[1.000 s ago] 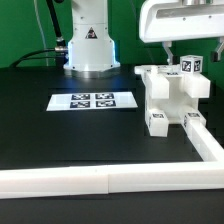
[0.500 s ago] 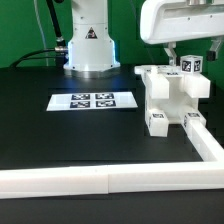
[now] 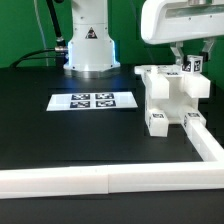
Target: Assemble chair
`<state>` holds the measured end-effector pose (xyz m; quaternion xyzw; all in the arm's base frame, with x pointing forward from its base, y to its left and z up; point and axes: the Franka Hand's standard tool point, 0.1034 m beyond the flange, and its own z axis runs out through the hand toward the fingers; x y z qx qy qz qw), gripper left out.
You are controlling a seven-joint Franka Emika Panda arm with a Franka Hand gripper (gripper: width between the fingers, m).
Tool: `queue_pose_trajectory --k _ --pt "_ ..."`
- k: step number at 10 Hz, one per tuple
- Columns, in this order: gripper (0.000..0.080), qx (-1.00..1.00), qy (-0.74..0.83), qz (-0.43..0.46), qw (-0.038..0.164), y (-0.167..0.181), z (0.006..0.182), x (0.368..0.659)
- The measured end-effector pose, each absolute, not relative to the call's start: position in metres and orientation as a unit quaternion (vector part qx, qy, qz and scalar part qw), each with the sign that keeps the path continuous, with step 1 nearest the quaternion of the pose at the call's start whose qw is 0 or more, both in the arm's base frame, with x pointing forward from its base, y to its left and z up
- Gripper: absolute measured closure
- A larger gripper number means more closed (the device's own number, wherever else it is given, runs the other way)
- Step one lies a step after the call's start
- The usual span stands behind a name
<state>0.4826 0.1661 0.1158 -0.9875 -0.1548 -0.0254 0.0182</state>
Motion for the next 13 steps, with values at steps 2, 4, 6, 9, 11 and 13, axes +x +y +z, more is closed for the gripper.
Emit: queue_pose_trajectory --k 2,4,6,9,11,13 --pt "0.0514 -0.990 -0.139 -0.025 0.019 0.1660 0.1158 0.4827" --pt "0.0514 -0.992 -0.120 -0.025 0.020 0.1662 0.1157 0.4826" --pt "0.0514 -0.999 -0.043 -0.023 0.022 0.1663 0.1156 0.4825" --pt "0.0512 -0.997 0.077 -0.020 0.025 0.1666 0.1154 0.4823" --pt "0.0512 -0.990 0.137 -0.018 0.026 0.1668 0.1153 0.4822" --pt "0.0512 -0.981 0.192 -0.016 0.029 0.1675 0.1153 0.4820"
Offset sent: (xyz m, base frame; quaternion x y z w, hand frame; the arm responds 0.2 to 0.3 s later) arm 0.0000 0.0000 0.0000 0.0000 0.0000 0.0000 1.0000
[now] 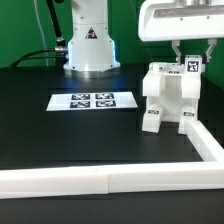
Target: Assemble chair
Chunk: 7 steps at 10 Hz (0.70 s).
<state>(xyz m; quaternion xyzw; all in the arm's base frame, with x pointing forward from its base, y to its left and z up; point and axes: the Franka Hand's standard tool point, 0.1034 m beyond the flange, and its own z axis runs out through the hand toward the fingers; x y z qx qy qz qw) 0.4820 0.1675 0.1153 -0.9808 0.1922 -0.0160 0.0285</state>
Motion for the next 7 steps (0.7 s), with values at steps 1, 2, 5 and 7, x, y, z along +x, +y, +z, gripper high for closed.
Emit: queue_pose_trajectory --k 1,2,5,7 --pt "0.0512 -0.980 0.199 -0.016 0.029 0.1676 0.1153 0.4819" --pt "0.0501 -0.979 0.199 -0.016 0.029 0.1676 0.1152 0.4819" --pt "0.0211 -0.980 0.199 -0.016 0.029 0.1675 0.1150 0.4818" --pt "0.0158 -0.980 0.199 -0.015 0.029 0.1675 0.1150 0.4818"
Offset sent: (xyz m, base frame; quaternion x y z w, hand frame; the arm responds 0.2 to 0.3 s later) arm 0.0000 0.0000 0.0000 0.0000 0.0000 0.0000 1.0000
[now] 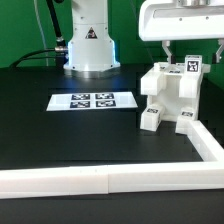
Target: Assemble chair
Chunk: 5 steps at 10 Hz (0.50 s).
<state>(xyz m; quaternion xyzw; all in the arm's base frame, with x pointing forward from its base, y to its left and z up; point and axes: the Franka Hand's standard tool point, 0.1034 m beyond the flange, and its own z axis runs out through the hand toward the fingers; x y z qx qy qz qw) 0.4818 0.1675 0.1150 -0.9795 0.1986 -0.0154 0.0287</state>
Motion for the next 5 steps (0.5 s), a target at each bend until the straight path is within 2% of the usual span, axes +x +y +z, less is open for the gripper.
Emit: queue_pose_trajectory --k 5 --pt "0.0151 -0.980 0.199 -0.015 0.029 0.1675 0.1147 0.4817"
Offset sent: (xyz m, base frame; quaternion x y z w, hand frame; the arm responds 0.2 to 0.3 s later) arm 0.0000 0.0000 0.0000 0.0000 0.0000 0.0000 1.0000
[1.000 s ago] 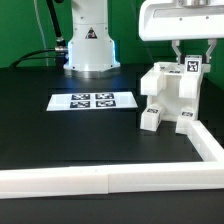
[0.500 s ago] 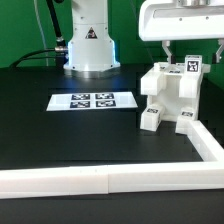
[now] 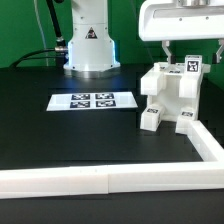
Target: Assemble chair
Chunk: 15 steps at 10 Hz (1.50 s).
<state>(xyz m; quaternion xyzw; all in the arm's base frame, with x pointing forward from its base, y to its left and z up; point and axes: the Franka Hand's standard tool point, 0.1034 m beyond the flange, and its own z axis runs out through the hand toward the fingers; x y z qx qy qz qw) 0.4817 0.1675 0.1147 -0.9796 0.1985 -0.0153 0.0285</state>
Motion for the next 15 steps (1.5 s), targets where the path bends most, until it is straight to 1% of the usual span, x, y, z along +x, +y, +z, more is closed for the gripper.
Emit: queue_pose_trajectory --k 4,8,10,11,15 --pt "0.0151 -0.980 0.198 -0.014 0.028 0.168 0.116 0.481" --pt "0.0151 -0.978 0.202 -0.017 0.040 0.178 0.134 0.477" --pt "0.0151 -0.972 0.228 -0.013 0.046 0.201 0.139 0.460" --pt "0.0151 -0.972 0.228 -0.012 0.046 0.207 0.139 0.457" --pt "0.0151 -0.972 0.231 -0.011 0.045 0.207 0.137 0.456"
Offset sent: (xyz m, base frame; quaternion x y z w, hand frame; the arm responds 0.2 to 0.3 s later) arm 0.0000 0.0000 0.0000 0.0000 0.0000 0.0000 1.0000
